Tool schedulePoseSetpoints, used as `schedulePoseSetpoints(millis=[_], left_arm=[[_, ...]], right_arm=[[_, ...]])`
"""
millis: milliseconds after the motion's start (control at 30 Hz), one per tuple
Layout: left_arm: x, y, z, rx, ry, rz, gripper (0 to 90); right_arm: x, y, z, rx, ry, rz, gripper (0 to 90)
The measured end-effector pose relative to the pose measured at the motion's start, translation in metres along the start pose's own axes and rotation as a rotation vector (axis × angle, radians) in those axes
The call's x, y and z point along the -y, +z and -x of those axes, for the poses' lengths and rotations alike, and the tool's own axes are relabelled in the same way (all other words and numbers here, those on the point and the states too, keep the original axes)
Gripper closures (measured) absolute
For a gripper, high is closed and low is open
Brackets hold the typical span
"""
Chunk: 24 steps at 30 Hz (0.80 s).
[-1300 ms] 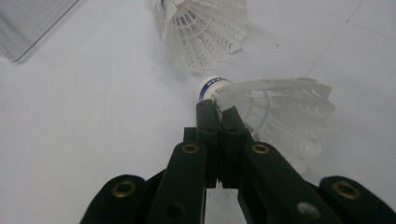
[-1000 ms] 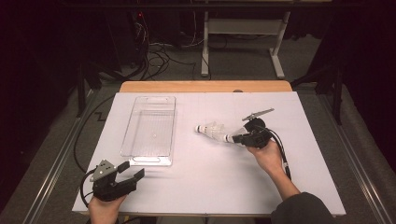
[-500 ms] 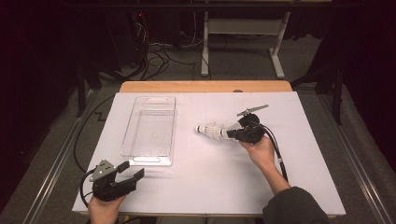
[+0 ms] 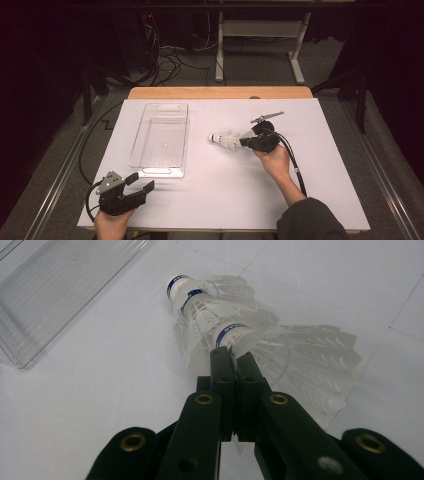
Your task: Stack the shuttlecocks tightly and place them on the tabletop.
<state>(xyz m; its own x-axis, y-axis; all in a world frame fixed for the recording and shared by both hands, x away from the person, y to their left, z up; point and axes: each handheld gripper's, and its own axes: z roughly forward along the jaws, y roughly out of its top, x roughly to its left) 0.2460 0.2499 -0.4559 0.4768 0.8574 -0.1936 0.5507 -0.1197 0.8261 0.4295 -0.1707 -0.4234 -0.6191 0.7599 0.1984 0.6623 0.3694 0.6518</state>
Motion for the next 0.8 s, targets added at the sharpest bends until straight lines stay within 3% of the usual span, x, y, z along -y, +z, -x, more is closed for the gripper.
schedulePoseSetpoints(millis=[800], left_arm=[[-0.0001,0.0,-0.0001,0.002,0.0,0.001,32.3]], right_arm=[[-0.0045,0.01,-0.0025,-0.011,0.009,0.023,90.0]])
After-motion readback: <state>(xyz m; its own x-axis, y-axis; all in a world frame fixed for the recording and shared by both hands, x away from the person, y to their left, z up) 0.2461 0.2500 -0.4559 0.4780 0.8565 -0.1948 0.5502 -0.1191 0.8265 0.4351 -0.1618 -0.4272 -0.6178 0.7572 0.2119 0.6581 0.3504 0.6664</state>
